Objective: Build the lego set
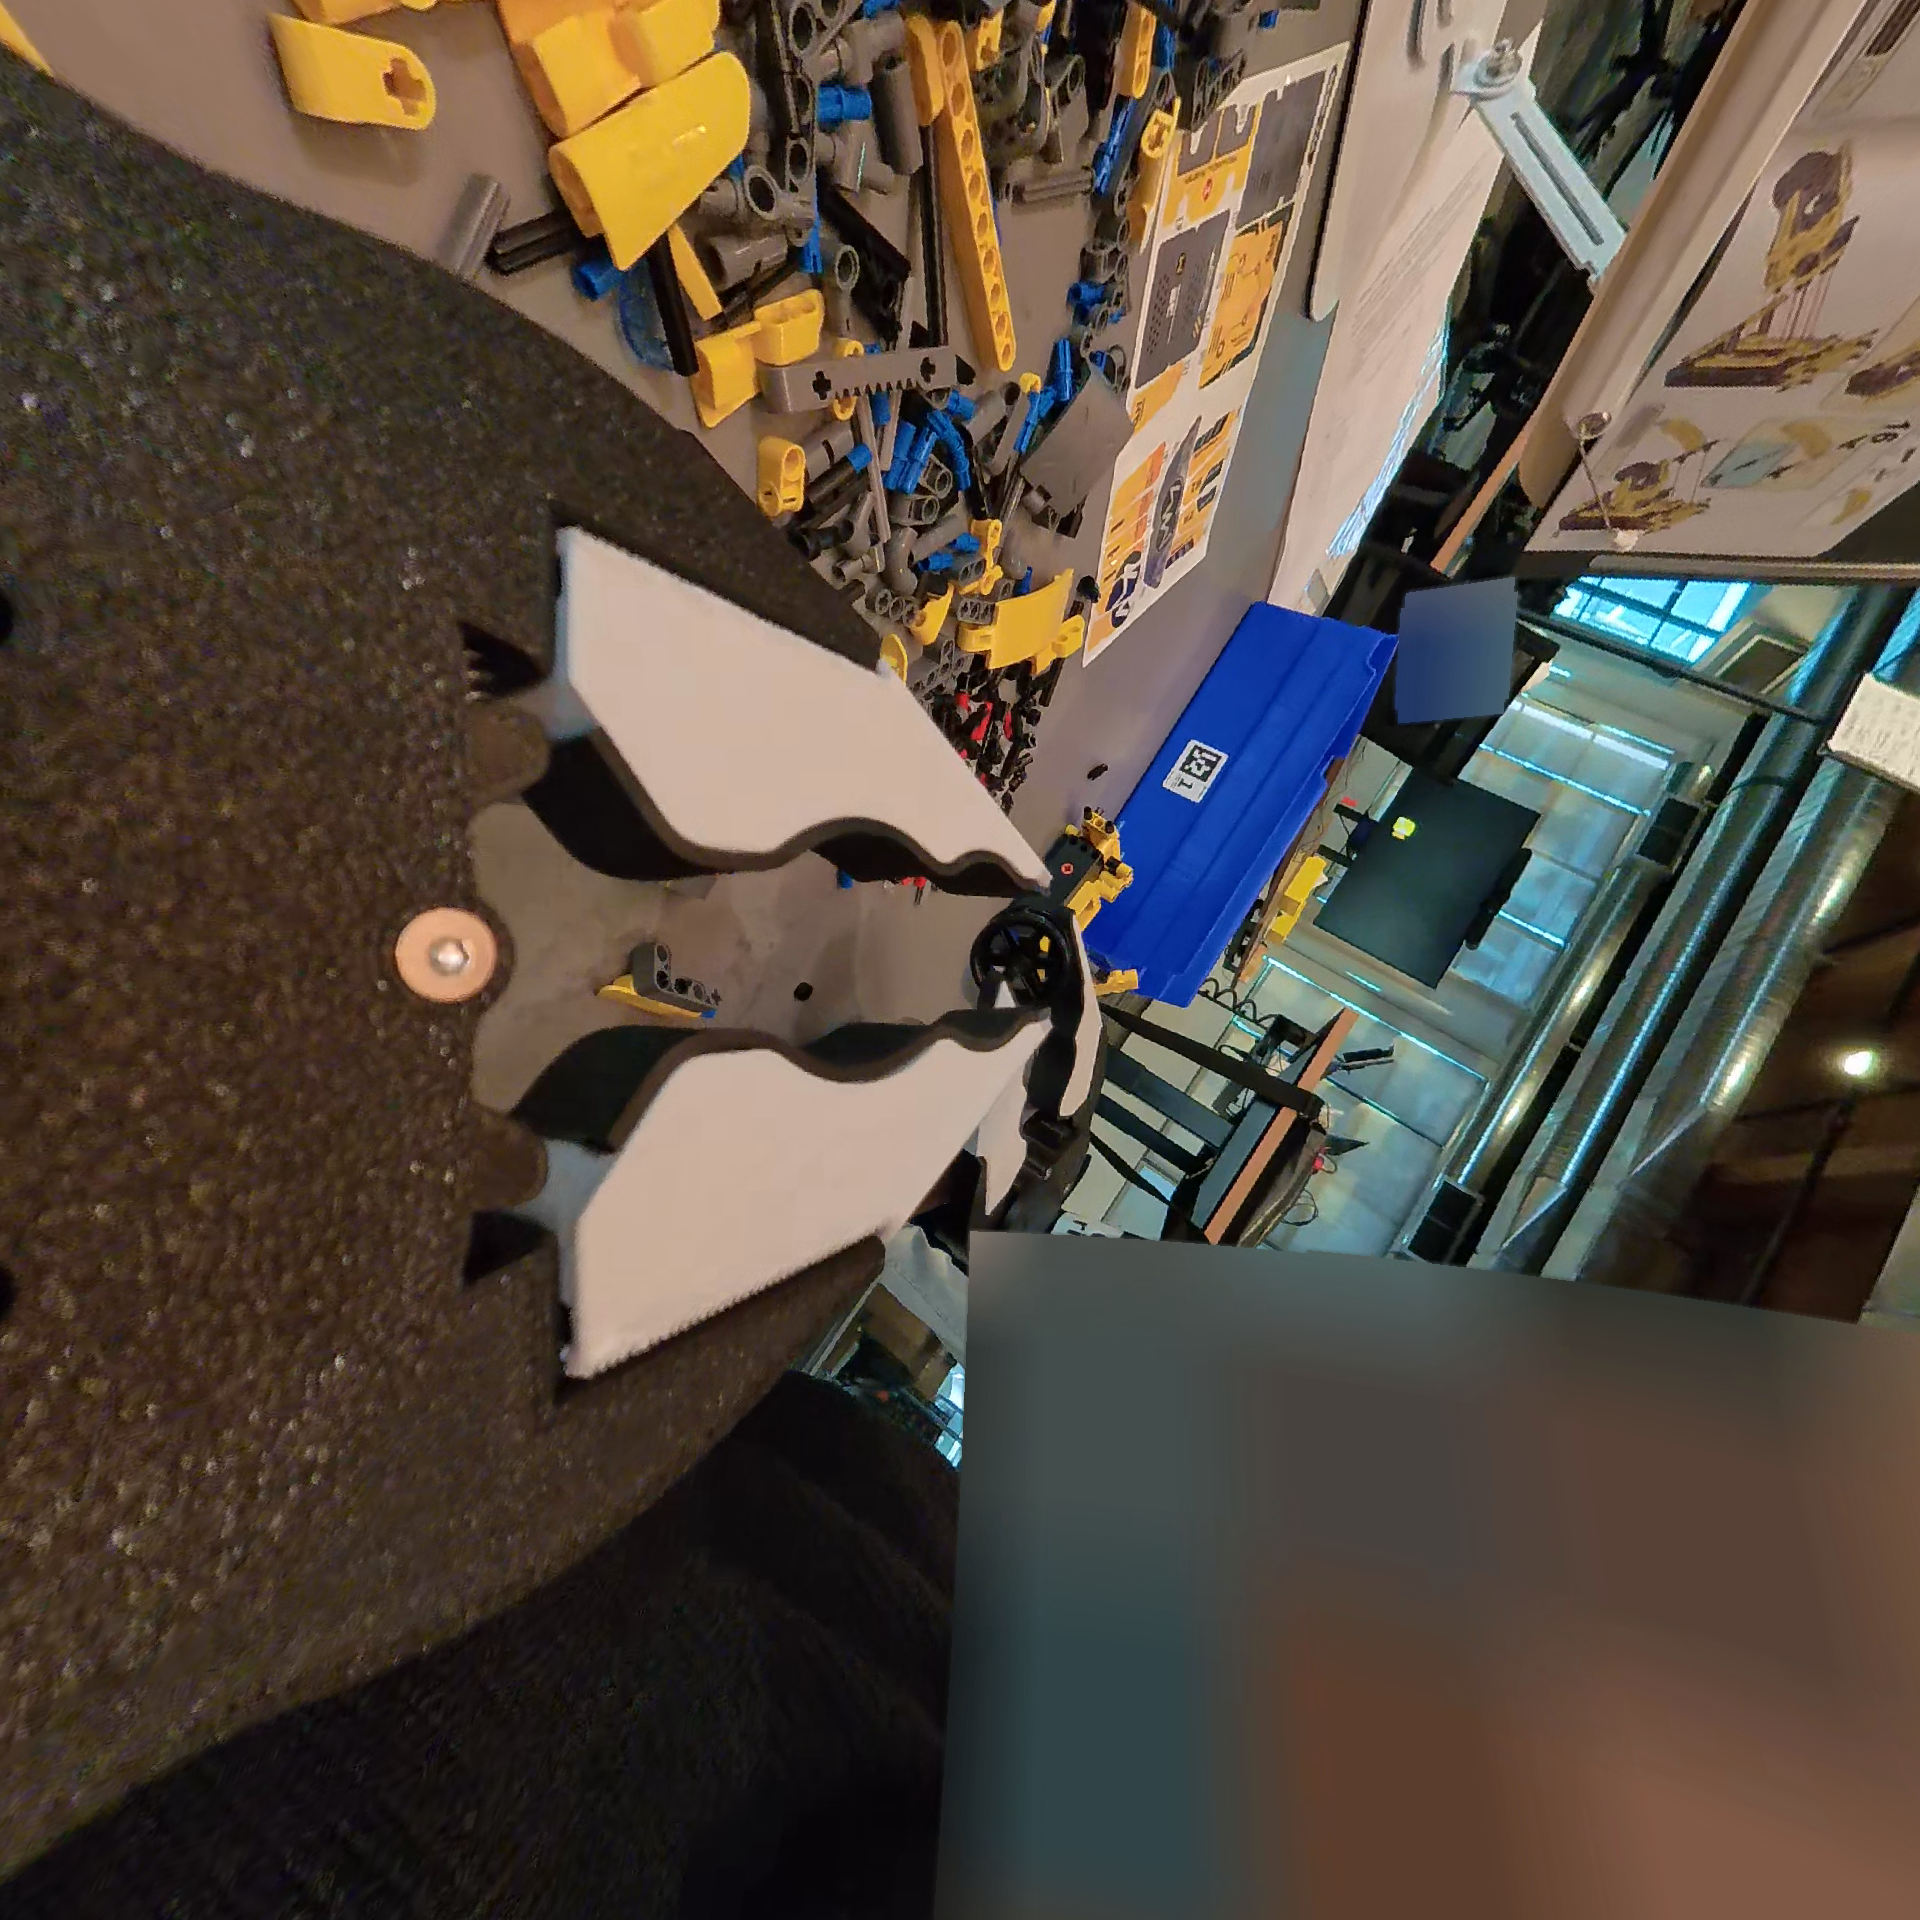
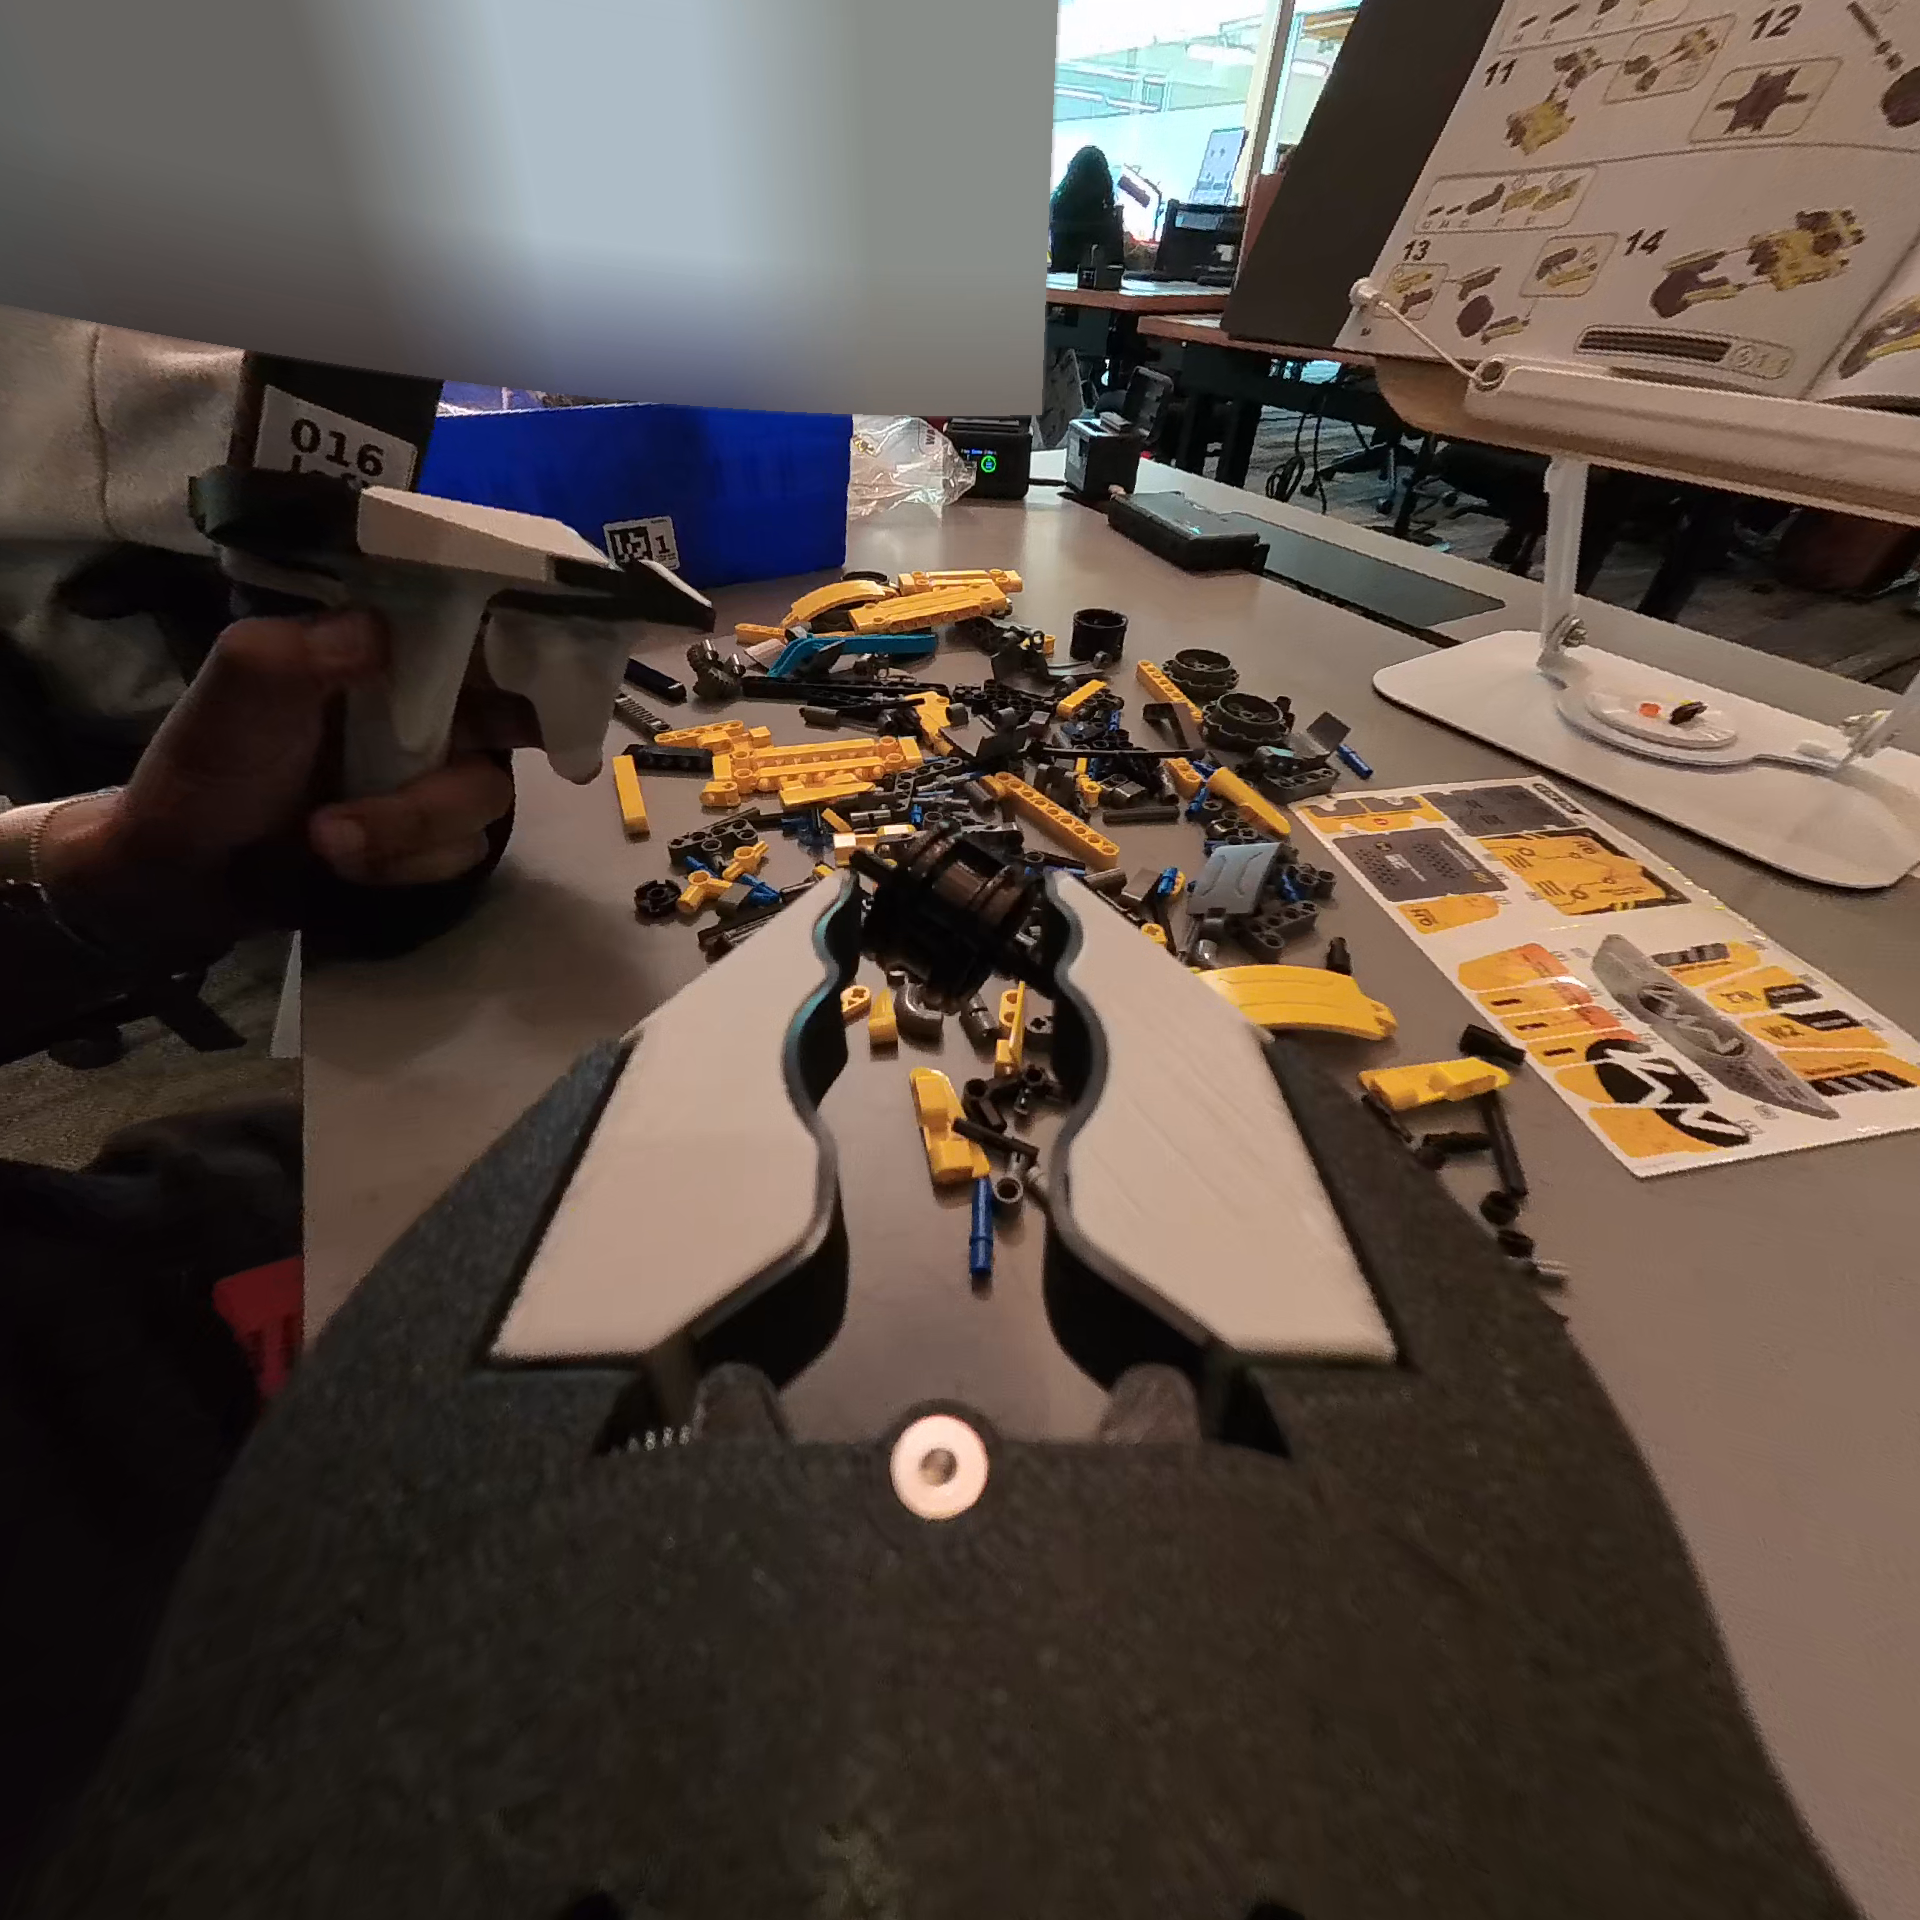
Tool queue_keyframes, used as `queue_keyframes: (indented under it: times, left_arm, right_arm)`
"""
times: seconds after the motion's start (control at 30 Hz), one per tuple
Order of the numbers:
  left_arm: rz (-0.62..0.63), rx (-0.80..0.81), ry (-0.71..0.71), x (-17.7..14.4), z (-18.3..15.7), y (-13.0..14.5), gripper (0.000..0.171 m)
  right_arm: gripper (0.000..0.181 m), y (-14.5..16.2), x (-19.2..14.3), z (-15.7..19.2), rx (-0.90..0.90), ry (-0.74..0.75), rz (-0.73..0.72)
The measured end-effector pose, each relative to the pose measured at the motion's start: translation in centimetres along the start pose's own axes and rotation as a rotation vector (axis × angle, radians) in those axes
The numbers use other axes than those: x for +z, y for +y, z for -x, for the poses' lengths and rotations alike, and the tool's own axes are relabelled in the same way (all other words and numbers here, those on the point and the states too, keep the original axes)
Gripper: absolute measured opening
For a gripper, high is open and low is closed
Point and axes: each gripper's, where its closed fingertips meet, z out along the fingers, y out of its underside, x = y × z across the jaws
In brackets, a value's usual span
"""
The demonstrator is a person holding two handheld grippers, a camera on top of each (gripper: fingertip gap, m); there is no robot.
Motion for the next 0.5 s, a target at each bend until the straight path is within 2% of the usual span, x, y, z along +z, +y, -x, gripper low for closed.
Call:
queue_keyframes:
  times: [0.23, 0.37, 0.5]
  left_arm:
    - [-0.003, 0.011, 0.011, 0.0, -0.3, 0.0, 0.021]
    - [0.000, 0.013, 0.027, 0.0, -0.6, 0.1, 0.021]
    - [0.009, 0.014, 0.034, 0.1, -0.8, 0.2, 0.021]
  right_arm:
    - [0.032, -0.3, -0.2, 0.0, 0.019, -0.013, -0.025]
    - [0.032, -1.6, -1.4, -0.8, 0.183, -0.059, -0.138]
    - [0.032, -2.2, -2.3, -2.2, 0.284, -0.042, -0.209]
